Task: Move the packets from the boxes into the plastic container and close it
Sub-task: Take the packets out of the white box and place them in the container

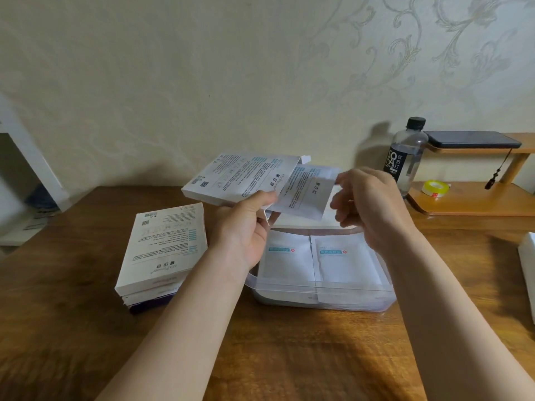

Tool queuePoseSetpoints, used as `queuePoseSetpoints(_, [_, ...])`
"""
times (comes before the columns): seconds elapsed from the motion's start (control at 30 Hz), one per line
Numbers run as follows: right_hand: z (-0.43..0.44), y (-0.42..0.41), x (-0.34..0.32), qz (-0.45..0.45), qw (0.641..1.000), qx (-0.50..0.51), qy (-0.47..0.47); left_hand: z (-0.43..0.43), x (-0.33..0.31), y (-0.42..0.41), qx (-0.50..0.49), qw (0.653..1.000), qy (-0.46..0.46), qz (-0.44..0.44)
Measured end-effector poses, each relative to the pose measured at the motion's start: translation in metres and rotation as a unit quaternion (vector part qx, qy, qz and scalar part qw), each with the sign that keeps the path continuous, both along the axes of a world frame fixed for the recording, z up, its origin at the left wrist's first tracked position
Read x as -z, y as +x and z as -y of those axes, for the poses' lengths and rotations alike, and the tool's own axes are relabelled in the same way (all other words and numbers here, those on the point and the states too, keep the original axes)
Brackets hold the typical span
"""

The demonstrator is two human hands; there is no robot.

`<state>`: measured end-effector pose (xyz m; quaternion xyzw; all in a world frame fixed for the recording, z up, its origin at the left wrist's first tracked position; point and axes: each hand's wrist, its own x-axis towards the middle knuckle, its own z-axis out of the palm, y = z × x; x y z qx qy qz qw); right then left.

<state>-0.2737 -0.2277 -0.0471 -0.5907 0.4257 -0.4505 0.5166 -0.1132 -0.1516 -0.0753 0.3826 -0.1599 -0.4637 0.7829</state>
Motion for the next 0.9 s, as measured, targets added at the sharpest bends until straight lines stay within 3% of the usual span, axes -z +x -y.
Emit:
queuePoseSetpoints(0.07, [0.006,-0.008,0.005,-0.086,0.988,-0.002,-0.126,0.000,0.000,0.001,0.006,1.000,0.004,-0.006])
queuePoseSetpoints(0.17, [0.012,-0.011,0.015,-0.207,0.930,-0.047,-0.302,0.000,0.001,-0.002,0.029,0.999,0.013,-0.005])
queuePoseSetpoints(0.27, [0.014,-0.012,0.017,-0.218,0.902,-0.022,-0.372,-0.001,0.003,-0.002,0.042,0.999,0.021,-0.011])
queuePoseSetpoints(0.47, [0.018,-0.031,0.004,-0.136,0.930,-0.038,-0.339,-0.002,0.000,0.004,0.030,0.999,0.008,-0.024])
queuePoseSetpoints(0.57, [0.017,-0.037,-0.002,0.019,0.969,-0.060,-0.239,-0.001,0.000,0.010,0.005,0.999,-0.023,-0.042])
queuePoseSetpoints(0.67, [0.018,-0.038,-0.005,0.155,0.977,-0.047,-0.142,0.000,0.000,0.012,-0.029,0.998,-0.030,-0.042])
queuePoseSetpoints(0.73, [0.018,-0.035,-0.007,0.158,0.983,-0.044,-0.088,0.001,0.000,0.011,-0.042,0.998,-0.035,-0.041])
queuePoseSetpoints(0.9, [0.014,-0.018,0.007,0.011,0.999,-0.050,-0.017,0.001,0.003,0.011,-0.062,0.995,-0.055,-0.060])
